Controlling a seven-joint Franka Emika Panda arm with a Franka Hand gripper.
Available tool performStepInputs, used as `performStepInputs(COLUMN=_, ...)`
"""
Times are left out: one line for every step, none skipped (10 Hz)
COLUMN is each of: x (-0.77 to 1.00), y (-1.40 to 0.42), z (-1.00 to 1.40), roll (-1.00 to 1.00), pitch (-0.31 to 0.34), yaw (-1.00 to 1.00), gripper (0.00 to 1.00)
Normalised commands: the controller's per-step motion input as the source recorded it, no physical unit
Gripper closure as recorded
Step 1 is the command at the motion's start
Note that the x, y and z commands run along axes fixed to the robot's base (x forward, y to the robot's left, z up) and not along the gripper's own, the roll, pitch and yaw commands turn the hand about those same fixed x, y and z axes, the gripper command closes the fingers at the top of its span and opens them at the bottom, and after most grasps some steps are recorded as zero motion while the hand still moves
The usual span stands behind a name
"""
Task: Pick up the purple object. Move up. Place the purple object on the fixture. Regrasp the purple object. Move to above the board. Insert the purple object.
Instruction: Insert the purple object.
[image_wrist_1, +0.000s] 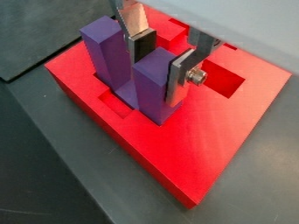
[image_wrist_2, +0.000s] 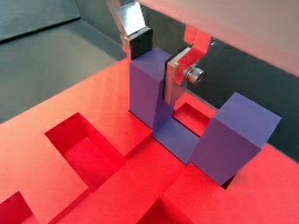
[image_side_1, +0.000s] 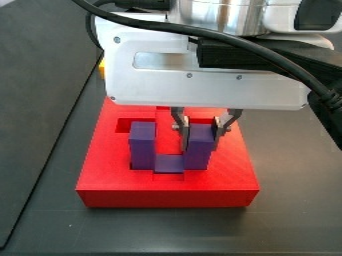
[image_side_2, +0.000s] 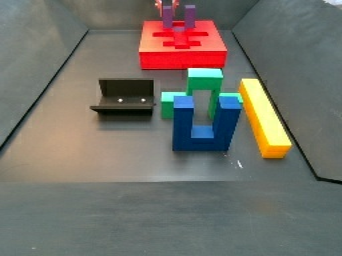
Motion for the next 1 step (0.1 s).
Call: performStepInputs(x=0.0, y=0.0, z=0.0, roll=0.0, pitch=0.0, yaw=0.0, gripper=1.0)
